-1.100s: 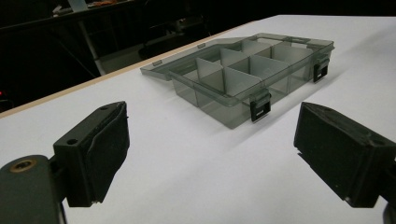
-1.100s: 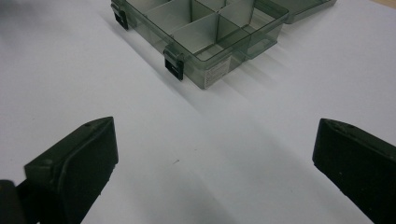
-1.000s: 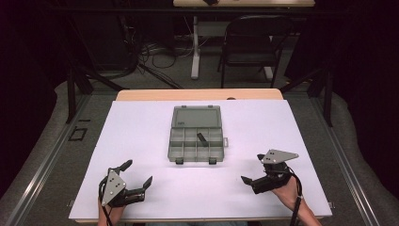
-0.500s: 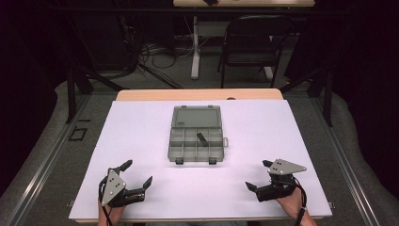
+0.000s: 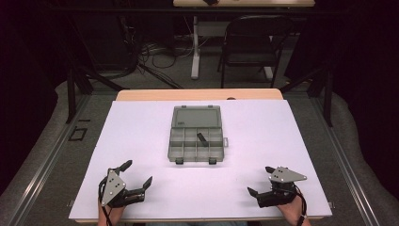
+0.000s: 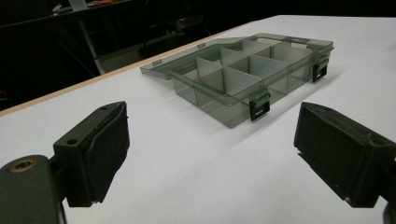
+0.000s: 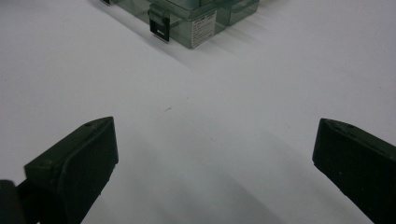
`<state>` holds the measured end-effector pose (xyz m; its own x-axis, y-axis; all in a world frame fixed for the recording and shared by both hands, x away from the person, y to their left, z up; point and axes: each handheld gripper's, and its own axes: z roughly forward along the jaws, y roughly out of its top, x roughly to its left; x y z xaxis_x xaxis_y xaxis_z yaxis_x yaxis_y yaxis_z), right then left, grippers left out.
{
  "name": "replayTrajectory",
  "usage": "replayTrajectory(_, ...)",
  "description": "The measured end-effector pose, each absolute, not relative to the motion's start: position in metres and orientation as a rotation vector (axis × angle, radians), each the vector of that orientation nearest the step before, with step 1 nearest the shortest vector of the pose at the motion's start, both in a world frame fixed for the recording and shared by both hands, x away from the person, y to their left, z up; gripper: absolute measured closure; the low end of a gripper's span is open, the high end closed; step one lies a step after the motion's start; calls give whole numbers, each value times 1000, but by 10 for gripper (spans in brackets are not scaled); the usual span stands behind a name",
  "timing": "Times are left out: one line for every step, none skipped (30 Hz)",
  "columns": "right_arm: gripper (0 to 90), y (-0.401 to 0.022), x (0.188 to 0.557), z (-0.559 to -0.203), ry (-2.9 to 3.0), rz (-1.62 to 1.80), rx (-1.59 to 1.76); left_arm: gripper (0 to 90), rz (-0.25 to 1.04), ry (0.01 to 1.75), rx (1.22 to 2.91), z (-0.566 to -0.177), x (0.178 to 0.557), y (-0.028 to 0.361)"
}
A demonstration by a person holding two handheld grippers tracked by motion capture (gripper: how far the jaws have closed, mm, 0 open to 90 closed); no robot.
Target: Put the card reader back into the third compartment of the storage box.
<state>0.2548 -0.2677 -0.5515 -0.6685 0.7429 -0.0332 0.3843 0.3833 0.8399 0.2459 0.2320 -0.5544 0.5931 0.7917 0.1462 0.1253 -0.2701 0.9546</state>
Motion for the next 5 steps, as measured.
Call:
replayTrajectory(0, -268, 255, -552, 2235, 1206, 981, 106, 776, 756, 1751, -554, 246, 232)
replayTrajectory(0, -269, 255, -552, 2230, 1211, 977, 106, 780, 754, 1752, -554, 246, 232)
replayTrajectory(0, -269, 255, -551, 2225, 1215, 979, 106, 778, 756, 1751, -554, 246, 233)
replayTrajectory(0, -270, 254, -551, 2220, 1222, 982, 106, 777, 755, 1752, -554, 246, 233)
replayTrajectory(0, -270, 254, -551, 2213, 1234, 983, 106, 775, 757, 1754, -555, 247, 233)
